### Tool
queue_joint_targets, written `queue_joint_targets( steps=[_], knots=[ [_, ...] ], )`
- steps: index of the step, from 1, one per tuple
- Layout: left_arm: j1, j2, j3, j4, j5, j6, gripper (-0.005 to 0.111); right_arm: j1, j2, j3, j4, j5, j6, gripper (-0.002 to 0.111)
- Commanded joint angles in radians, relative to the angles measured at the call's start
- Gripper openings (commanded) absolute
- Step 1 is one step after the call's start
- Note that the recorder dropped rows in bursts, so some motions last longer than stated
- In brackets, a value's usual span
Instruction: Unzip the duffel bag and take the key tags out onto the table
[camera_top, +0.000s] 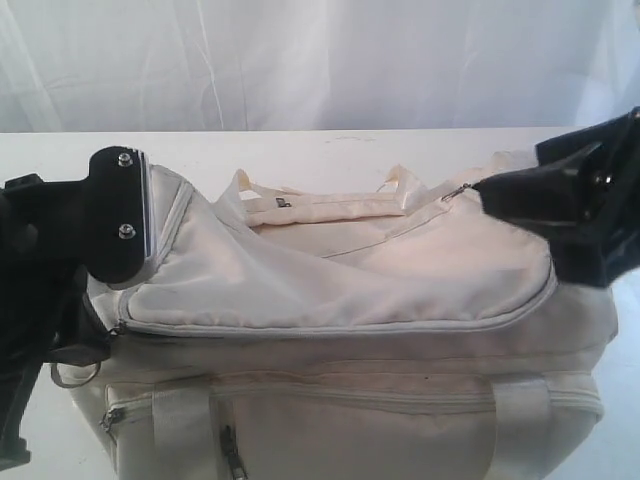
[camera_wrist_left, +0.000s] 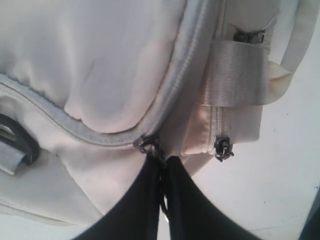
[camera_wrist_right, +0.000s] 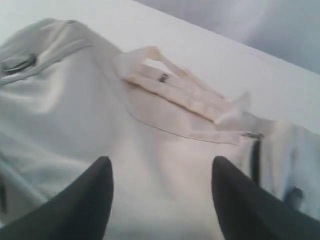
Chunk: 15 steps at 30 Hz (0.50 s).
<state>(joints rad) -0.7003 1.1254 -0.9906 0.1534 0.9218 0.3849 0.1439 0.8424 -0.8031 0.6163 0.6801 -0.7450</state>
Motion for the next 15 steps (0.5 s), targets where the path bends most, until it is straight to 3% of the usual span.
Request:
queue_joint_targets(
  steps=[1, 7, 15],
  knots=[
    [0.003, -0.011, 0.005, -0.050, 0.012, 0.013, 0.000, 0.077, 0.008, 0.003, 0.130, 0.068, -0.281, 0.055],
    [0.005, -0.011, -0.002, -0.153, 0.021, 0.066, 0.000, 0.228, 0.054, 0.034, 0.127, 0.056, -0.443, 0.055],
    [0.168, -0.011, -0.061, -0.358, 0.102, 0.223, 0.000, 0.462, 0.196, 0.048, 0.123, -0.200, -0.485, 0.055]
  ],
)
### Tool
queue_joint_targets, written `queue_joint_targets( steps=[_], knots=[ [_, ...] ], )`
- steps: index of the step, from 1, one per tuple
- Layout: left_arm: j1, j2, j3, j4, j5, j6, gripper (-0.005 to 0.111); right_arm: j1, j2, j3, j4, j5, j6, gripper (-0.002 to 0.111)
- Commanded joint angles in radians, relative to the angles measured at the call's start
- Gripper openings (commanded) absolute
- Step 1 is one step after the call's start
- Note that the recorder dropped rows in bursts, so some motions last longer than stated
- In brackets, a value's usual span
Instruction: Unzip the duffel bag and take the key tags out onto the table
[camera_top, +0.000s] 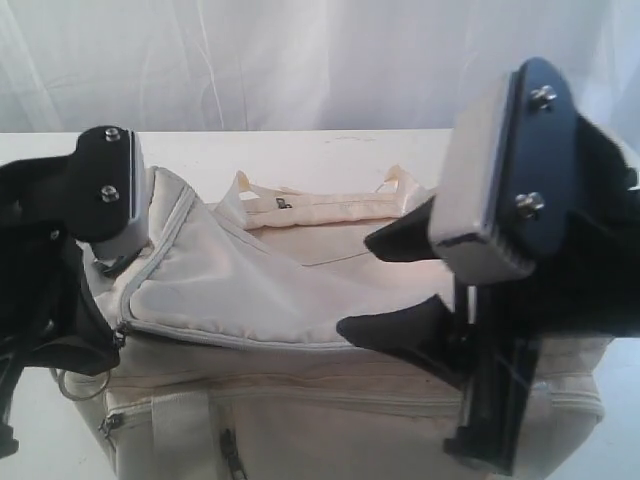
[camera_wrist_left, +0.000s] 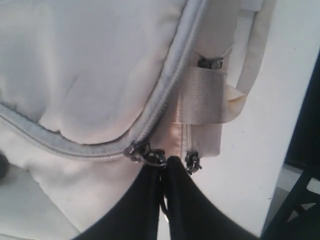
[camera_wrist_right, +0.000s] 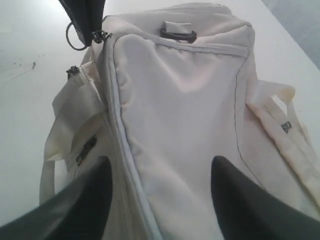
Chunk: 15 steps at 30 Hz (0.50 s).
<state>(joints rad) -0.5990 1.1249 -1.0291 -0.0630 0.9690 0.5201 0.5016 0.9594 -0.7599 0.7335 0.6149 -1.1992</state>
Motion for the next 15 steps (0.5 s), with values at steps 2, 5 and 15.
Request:
queue_joint_targets(
  steps=[2, 5, 15],
  knots=[
    [0.095, -0.008, -0.023, -0.183, 0.065, 0.122, 0.000, 0.169, 0.128, 0.005, -0.001, -0.203, -0.033, 0.055],
    [0.127, 0.001, -0.025, -0.192, 0.073, 0.138, 0.000, 0.254, 0.205, 0.005, -0.024, -0.303, -0.035, 0.055],
    [0.240, 0.074, -0.050, -0.327, 0.140, 0.194, 0.000, 0.391, 0.345, 0.005, -0.027, -0.571, -0.035, 0.054]
  ],
)
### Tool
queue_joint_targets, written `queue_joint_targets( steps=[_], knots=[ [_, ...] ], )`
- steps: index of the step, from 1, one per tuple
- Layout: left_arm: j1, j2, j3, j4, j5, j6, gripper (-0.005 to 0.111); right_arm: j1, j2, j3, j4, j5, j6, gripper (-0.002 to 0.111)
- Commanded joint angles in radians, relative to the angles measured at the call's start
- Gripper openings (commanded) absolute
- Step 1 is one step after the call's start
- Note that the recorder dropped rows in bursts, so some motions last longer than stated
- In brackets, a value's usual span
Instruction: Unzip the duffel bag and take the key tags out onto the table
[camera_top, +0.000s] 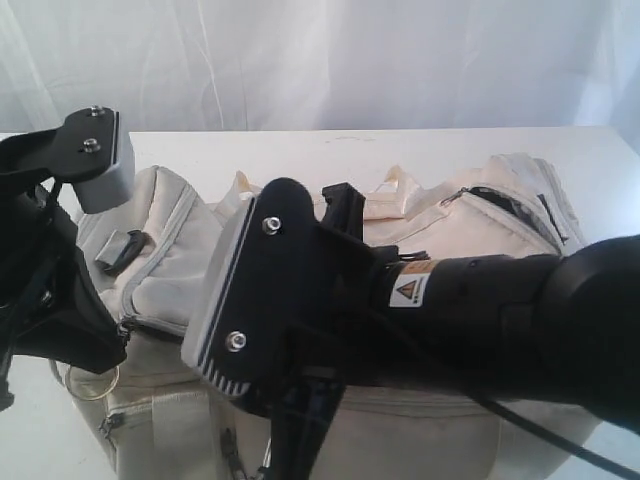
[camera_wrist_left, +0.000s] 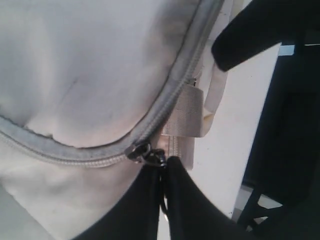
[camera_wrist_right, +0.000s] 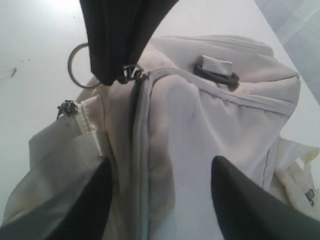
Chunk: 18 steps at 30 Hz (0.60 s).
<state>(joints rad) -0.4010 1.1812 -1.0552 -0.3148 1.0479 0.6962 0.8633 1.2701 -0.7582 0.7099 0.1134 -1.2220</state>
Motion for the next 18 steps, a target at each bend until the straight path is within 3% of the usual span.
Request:
queue_joint_targets(
  steps=[1, 9, 17, 18],
  knots=[
    [0.054, 0.019, -0.035, -0.090, 0.076, 0.018, 0.000, 0.035, 0.042, 0.004, -0.003, -0.073, -0.012, 0.053],
    [0.090, 0.019, -0.066, -0.118, 0.107, 0.021, 0.000, 0.087, 0.069, 0.004, -0.007, -0.136, -0.015, 0.040],
    [0.090, 0.019, -0.064, -0.079, 0.079, -0.004, 0.000, 0.087, 0.076, 0.004, -0.006, -0.113, -0.012, 0.000],
    [0.090, 0.019, -0.064, -0.063, 0.070, -0.021, 0.000, 0.087, 0.083, 0.004, -0.006, -0.104, -0.012, 0.000]
  ],
)
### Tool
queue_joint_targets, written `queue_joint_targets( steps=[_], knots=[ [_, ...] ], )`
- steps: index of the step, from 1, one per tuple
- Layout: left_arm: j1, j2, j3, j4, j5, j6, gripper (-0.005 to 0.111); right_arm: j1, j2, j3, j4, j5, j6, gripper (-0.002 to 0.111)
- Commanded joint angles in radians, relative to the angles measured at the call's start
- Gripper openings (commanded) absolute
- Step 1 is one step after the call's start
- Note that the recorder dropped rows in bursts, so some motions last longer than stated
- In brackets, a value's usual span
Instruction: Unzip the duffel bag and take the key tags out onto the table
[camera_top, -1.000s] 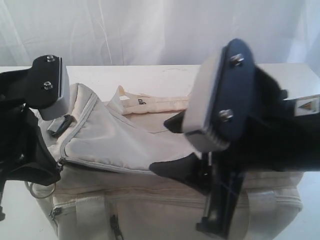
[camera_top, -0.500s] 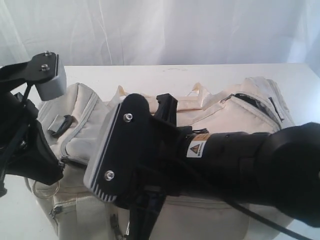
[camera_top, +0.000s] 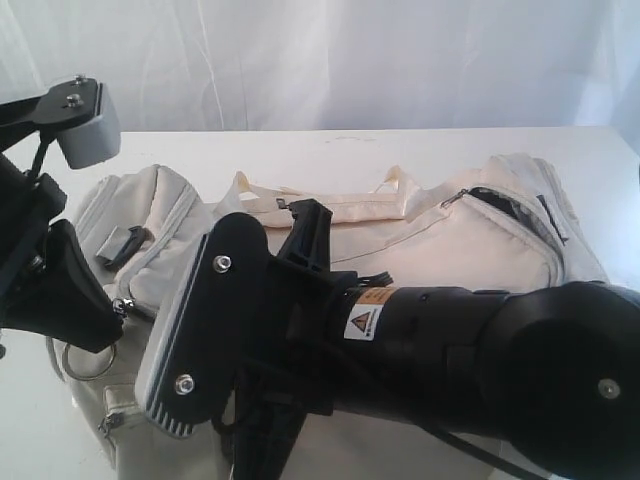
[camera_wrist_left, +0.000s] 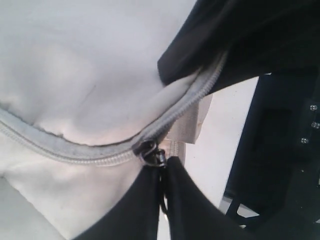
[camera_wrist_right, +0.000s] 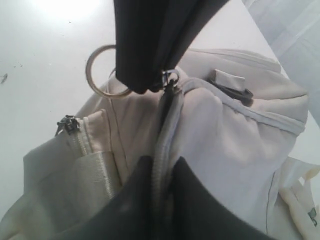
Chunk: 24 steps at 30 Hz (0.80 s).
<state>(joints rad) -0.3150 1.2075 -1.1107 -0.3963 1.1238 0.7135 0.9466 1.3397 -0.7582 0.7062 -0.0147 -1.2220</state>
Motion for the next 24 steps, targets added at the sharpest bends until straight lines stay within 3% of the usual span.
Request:
queue_joint_targets(
  steps=[1, 6, 11, 19, 24],
  knots=[
    [0.004, -0.007, -0.009, 0.059, -0.032, -0.065, 0.000, 0.004, 0.028, 0.004, -0.002, 0.039, -0.012, 0.000],
    [0.004, 0.014, -0.009, 0.138, -0.115, -0.111, 0.000, 0.004, 0.068, 0.004, -0.004, 0.088, -0.012, 0.000],
    [0.004, 0.046, -0.013, 0.165, -0.300, -0.134, 0.000, 0.004, 0.068, 0.004, -0.004, 0.109, -0.012, 0.000],
    [0.004, 0.142, -0.126, 0.258, -0.353, -0.214, 0.000, 0.004, 0.068, 0.004, -0.004, 0.145, -0.012, 0.000],
    [0.004, 0.144, -0.161, 0.414, -0.362, -0.297, 0.000, 0.004, 0.068, 0.004, -0.004, 0.151, -0.005, 0.000]
  ],
)
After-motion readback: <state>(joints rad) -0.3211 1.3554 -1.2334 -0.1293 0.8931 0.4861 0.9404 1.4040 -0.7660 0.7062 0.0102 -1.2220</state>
